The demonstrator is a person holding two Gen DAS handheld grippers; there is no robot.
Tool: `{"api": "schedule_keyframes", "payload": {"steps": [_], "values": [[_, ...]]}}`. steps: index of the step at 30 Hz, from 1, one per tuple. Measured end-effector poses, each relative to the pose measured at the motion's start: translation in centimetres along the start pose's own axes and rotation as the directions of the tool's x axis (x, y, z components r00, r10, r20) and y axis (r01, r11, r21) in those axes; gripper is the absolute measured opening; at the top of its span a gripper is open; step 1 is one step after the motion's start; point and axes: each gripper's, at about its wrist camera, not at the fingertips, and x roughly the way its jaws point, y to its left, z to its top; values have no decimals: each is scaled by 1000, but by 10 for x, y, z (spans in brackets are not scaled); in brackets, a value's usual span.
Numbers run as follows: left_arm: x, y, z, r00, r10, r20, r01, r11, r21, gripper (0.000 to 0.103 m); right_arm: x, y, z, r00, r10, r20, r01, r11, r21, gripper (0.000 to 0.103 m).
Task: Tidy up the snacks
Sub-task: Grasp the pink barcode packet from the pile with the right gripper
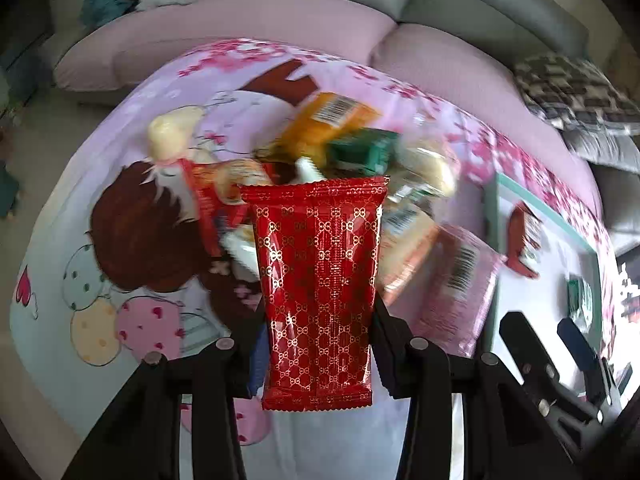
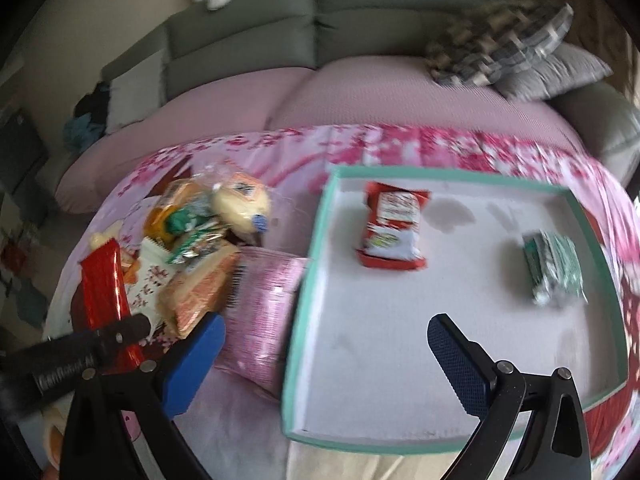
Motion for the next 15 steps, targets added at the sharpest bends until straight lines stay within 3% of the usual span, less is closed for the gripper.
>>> {"api": "schedule_keyframes", "payload": {"steps": [7,15], "values": [[-4,22,6,999,30,20,-29,997,-65,46,11,31,-3,999,53,-3,-53,992,-118,92],[-5,36,8,1000,5,20,-3,995,-102,46,20,39,-5,997,76,-33,-79,989,-126,65]]}}
